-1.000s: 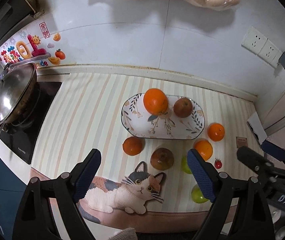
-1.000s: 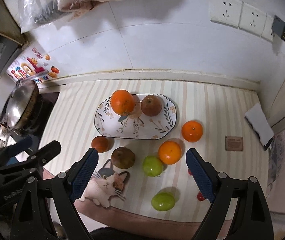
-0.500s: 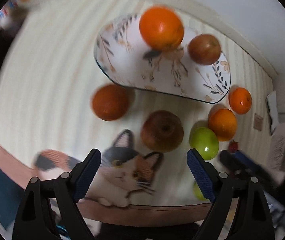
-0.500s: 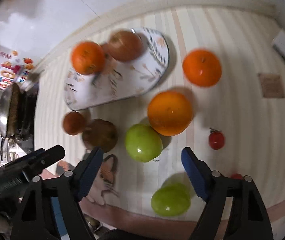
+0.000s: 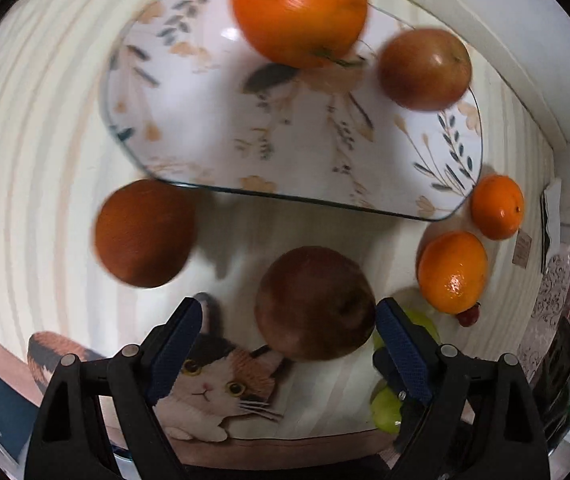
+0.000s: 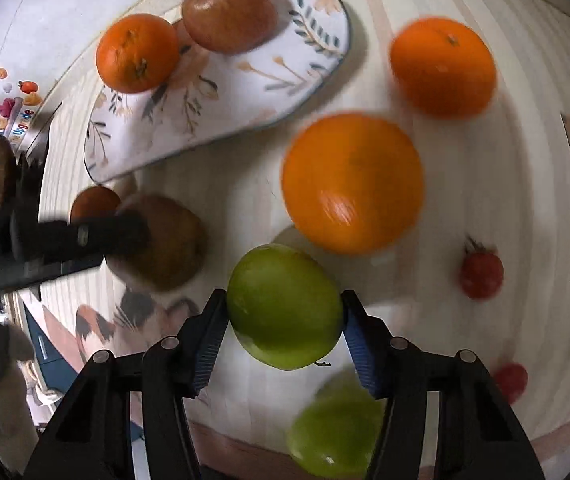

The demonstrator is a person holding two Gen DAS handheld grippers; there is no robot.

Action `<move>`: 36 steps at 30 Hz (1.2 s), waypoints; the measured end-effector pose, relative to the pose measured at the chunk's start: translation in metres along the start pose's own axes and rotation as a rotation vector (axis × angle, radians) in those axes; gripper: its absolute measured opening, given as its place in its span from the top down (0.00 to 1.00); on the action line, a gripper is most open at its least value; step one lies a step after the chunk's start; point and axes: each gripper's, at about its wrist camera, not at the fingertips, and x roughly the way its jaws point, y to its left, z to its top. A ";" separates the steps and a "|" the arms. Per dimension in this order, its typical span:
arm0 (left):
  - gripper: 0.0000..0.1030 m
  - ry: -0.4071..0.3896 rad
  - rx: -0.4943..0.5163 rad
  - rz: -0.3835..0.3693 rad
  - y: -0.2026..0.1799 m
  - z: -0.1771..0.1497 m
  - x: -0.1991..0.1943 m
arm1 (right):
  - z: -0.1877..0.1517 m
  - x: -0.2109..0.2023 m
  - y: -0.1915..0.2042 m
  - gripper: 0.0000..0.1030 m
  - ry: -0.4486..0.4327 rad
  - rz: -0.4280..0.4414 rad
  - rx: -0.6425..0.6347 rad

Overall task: Organize fruits
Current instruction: 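Grasp a brown apple with the left tool while the right tool grasps a green apple, then place the brown apple and green apple on the plate, opening both tools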

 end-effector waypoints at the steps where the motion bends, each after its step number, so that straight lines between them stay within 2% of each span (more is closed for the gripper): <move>1: 0.13 0.012 0.013 0.006 -0.005 0.001 0.006 | -0.003 0.000 -0.002 0.43 0.002 -0.001 0.001; 3: 0.15 0.032 0.023 0.013 -0.010 0.007 0.019 | -0.005 0.000 -0.004 0.43 0.005 -0.001 0.007; 4: 0.24 0.030 0.024 0.008 -0.012 0.009 0.023 | -0.006 0.000 -0.004 0.43 0.004 -0.005 0.006; 5: 0.38 0.020 0.028 0.030 -0.014 0.008 0.027 | -0.006 -0.001 -0.004 0.43 0.004 -0.007 0.006; 8: 0.38 -0.015 0.032 0.033 -0.013 0.003 0.028 | -0.006 0.001 -0.003 0.42 0.008 -0.020 0.002; 10: 0.38 -0.038 0.034 0.067 -0.010 -0.004 0.026 | -0.008 0.002 0.000 0.42 0.010 -0.020 -0.005; 16: 0.38 -0.061 0.048 0.144 0.011 -0.052 0.023 | -0.012 0.005 0.008 0.42 0.044 -0.026 -0.046; 20: 0.37 -0.037 0.048 0.164 0.024 -0.081 0.031 | -0.019 0.008 0.021 0.42 0.046 -0.053 -0.101; 21: 0.37 -0.055 0.044 0.158 0.026 -0.084 0.031 | -0.019 0.008 0.024 0.42 0.040 -0.064 -0.113; 26: 0.37 -0.075 0.009 0.151 0.031 -0.083 0.034 | -0.015 0.009 0.028 0.42 0.034 -0.071 -0.109; 32: 0.38 -0.107 0.013 0.153 0.034 -0.079 0.028 | -0.010 0.006 0.028 0.43 0.033 -0.082 -0.110; 36: 0.38 -0.134 0.012 0.121 0.026 -0.080 0.005 | -0.011 -0.008 0.028 0.43 0.017 -0.061 -0.099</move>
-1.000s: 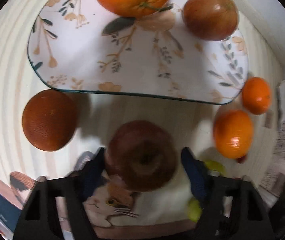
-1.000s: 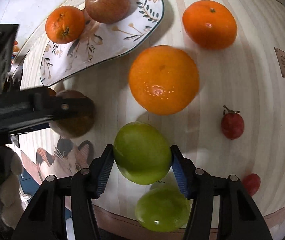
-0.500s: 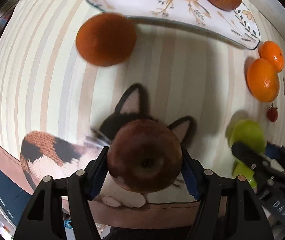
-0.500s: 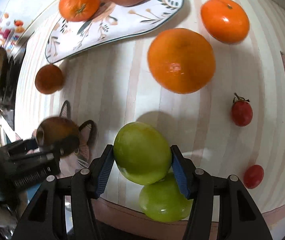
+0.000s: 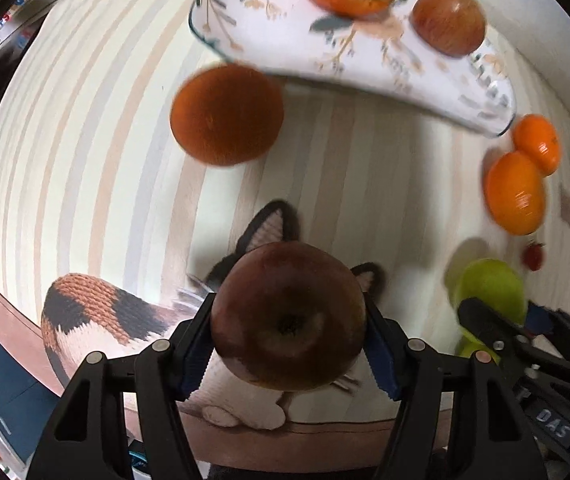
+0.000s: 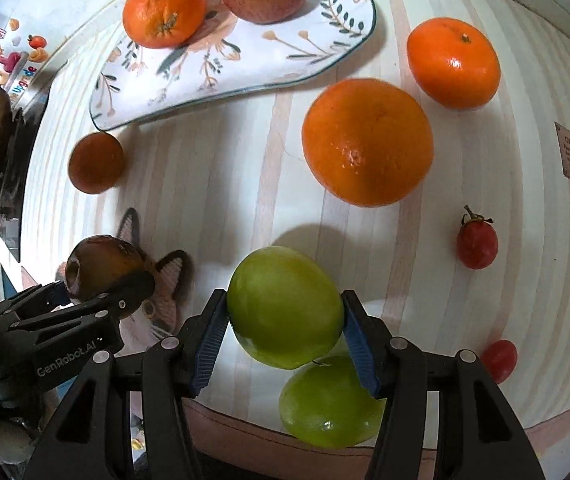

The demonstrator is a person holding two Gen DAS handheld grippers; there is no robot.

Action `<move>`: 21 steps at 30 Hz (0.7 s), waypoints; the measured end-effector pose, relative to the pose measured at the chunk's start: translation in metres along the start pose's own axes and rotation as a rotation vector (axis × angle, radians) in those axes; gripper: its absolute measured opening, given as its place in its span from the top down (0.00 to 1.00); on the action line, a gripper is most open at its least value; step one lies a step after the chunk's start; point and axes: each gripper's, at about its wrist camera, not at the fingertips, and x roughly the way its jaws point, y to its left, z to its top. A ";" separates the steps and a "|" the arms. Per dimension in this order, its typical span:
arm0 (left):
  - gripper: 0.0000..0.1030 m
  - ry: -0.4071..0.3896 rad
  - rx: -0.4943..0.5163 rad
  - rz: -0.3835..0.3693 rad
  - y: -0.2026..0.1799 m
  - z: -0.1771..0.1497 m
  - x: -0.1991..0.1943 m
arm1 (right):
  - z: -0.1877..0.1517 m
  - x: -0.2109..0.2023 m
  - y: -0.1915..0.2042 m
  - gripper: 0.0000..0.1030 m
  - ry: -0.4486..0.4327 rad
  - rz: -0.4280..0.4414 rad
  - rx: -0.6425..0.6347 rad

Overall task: Organize fruits
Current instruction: 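Place the brown apple and green apple on the plate, opening both tools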

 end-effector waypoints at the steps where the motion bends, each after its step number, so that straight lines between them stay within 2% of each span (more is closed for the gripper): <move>1: 0.38 -0.010 0.001 -0.014 -0.002 -0.002 -0.009 | 0.001 -0.004 -0.001 0.43 -0.006 0.008 0.002; 5: 0.38 -0.083 0.009 -0.075 -0.004 0.018 -0.056 | 0.010 -0.036 0.006 0.43 -0.060 0.055 0.011; 7: 0.38 -0.126 0.004 -0.094 -0.001 0.041 -0.081 | 0.022 -0.053 0.009 0.43 -0.096 0.081 0.016; 11: 0.37 -0.163 -0.013 -0.056 0.019 0.097 -0.095 | 0.056 -0.063 0.013 0.43 -0.142 0.079 0.016; 14: 0.37 -0.151 -0.018 -0.019 0.034 0.134 -0.087 | 0.086 -0.057 0.010 0.43 -0.151 0.036 0.026; 18: 0.37 -0.087 -0.012 0.011 0.052 0.173 -0.059 | 0.118 -0.038 0.009 0.43 -0.143 -0.030 0.020; 21: 0.37 -0.044 -0.016 0.005 0.050 0.184 -0.037 | 0.135 -0.028 0.006 0.43 -0.132 -0.071 0.013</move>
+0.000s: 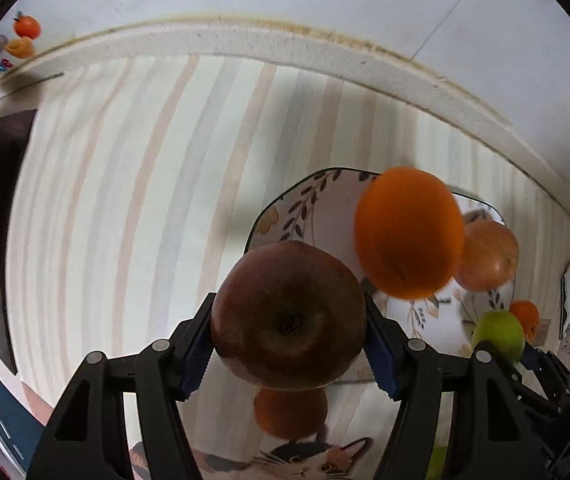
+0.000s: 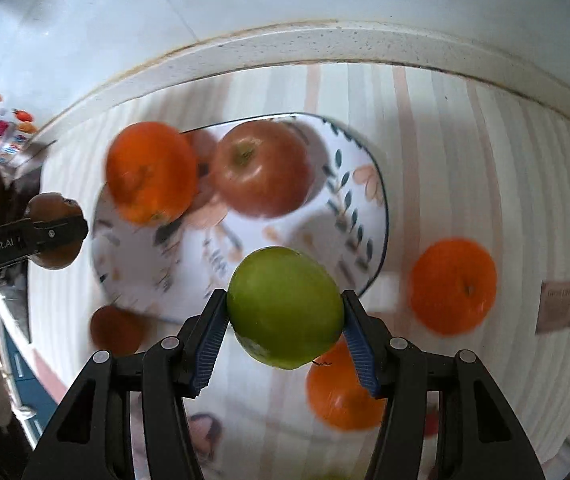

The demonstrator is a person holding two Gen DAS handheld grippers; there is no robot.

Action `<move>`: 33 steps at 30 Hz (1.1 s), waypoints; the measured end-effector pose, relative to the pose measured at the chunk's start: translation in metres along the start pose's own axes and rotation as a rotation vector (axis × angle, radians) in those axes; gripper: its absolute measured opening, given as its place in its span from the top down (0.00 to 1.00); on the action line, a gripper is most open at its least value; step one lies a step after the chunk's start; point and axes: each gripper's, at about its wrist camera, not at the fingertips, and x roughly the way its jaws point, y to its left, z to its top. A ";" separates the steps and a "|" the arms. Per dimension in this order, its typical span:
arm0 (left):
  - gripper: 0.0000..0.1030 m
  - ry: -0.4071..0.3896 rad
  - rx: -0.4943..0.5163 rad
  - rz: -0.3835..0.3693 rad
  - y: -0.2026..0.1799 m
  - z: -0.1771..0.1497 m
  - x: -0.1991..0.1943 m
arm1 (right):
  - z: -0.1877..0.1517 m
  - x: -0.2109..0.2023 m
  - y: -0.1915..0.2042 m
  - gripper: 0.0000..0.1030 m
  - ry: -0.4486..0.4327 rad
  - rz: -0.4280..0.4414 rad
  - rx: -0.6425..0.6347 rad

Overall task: Organize fruits
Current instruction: 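Place the brown apple and green apple on the plate, opening both tools, then lift both tools back from the plate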

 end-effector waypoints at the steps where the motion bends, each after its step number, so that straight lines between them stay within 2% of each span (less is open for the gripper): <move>1: 0.37 0.011 0.001 0.005 -0.001 0.003 0.004 | 0.003 0.003 -0.001 0.43 0.002 -0.008 0.000; 10: 0.37 0.100 0.023 0.044 -0.009 0.001 0.039 | 0.016 0.023 -0.008 0.42 0.022 -0.029 0.001; 13: 0.36 0.094 0.025 0.042 -0.009 -0.003 0.040 | 0.018 0.022 -0.011 0.33 0.018 -0.026 0.004; 15: 0.27 0.085 0.041 0.046 -0.011 -0.005 0.040 | 0.023 0.021 -0.011 0.17 0.015 -0.021 0.011; 16: 0.19 0.085 0.047 0.045 -0.012 -0.006 0.039 | 0.025 0.020 -0.011 0.14 0.019 -0.027 0.009; 17: 0.16 0.085 0.049 0.049 -0.013 -0.007 0.038 | 0.026 0.018 -0.012 0.13 0.024 -0.032 0.007; 23: 0.16 0.048 0.037 0.039 -0.014 -0.023 0.016 | 0.022 -0.007 -0.007 0.10 0.007 -0.054 -0.013; 33: 0.16 -0.135 0.049 0.093 -0.021 -0.070 -0.056 | -0.016 -0.062 0.012 0.10 -0.078 -0.059 -0.045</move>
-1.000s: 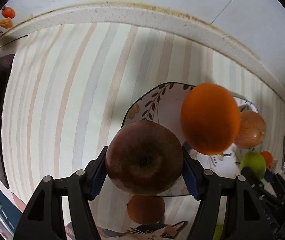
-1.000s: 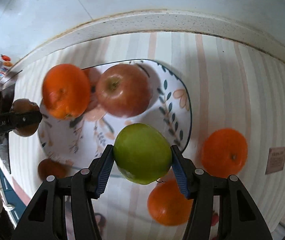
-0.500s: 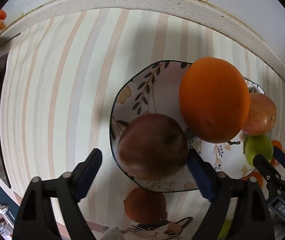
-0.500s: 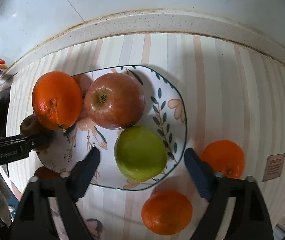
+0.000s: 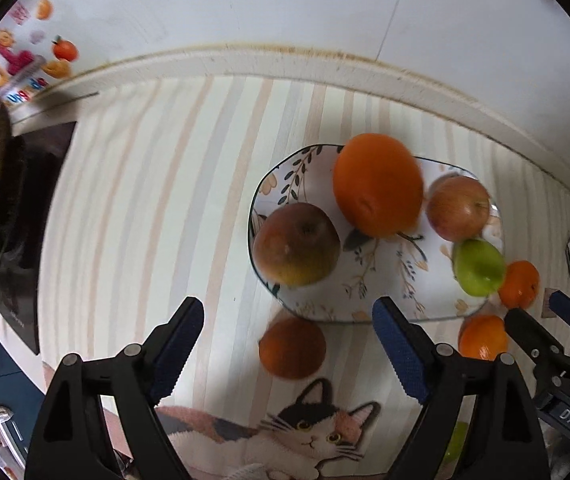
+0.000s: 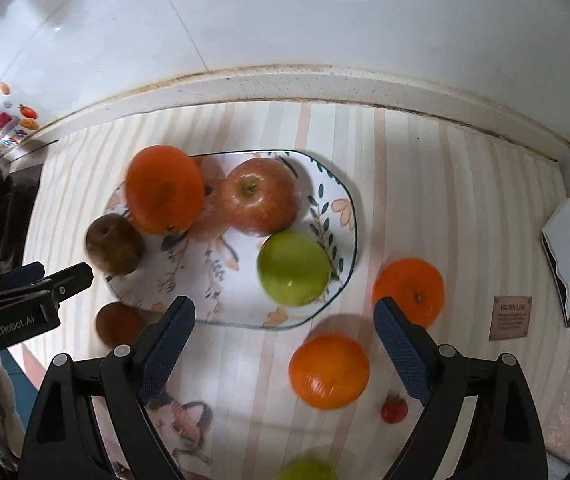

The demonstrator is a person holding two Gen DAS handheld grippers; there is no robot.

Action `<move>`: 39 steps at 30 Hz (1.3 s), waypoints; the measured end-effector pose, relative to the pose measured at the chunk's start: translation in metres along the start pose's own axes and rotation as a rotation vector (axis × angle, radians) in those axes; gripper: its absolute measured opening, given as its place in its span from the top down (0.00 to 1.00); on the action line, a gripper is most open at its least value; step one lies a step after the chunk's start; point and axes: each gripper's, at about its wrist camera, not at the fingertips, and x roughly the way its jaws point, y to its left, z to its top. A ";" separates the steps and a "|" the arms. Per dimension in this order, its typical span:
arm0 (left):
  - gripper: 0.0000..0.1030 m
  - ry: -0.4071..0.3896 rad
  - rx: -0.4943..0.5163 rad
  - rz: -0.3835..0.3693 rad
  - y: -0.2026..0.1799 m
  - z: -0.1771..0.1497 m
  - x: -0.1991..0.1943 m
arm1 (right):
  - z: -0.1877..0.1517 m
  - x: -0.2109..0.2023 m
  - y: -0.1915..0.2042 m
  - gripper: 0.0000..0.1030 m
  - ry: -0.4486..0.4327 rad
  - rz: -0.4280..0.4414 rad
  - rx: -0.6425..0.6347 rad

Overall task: Organize fruits
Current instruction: 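Lift both tools back from the plate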

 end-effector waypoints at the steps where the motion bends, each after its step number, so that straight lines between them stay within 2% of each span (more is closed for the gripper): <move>1: 0.16 -0.016 0.001 0.001 -0.002 -0.003 -0.006 | -0.004 -0.005 0.002 0.10 -0.010 -0.001 -0.004; 8: 0.16 -0.123 0.021 -0.014 -0.012 -0.039 -0.052 | -0.031 -0.051 0.004 0.10 -0.087 -0.001 -0.020; 16: 0.16 -0.208 0.032 -0.047 -0.017 -0.073 -0.104 | -0.058 -0.116 0.008 0.10 -0.189 0.001 -0.054; 27: 0.16 -0.305 0.016 -0.086 -0.017 -0.105 -0.161 | -0.093 -0.182 0.017 0.10 -0.280 0.050 -0.081; 32: 0.16 -0.336 0.008 -0.093 -0.017 -0.115 -0.176 | -0.103 -0.199 0.021 0.10 -0.311 0.072 -0.083; 39: 0.16 -0.314 -0.010 -0.084 -0.014 -0.121 -0.166 | -0.110 -0.187 0.017 0.10 -0.272 0.088 -0.060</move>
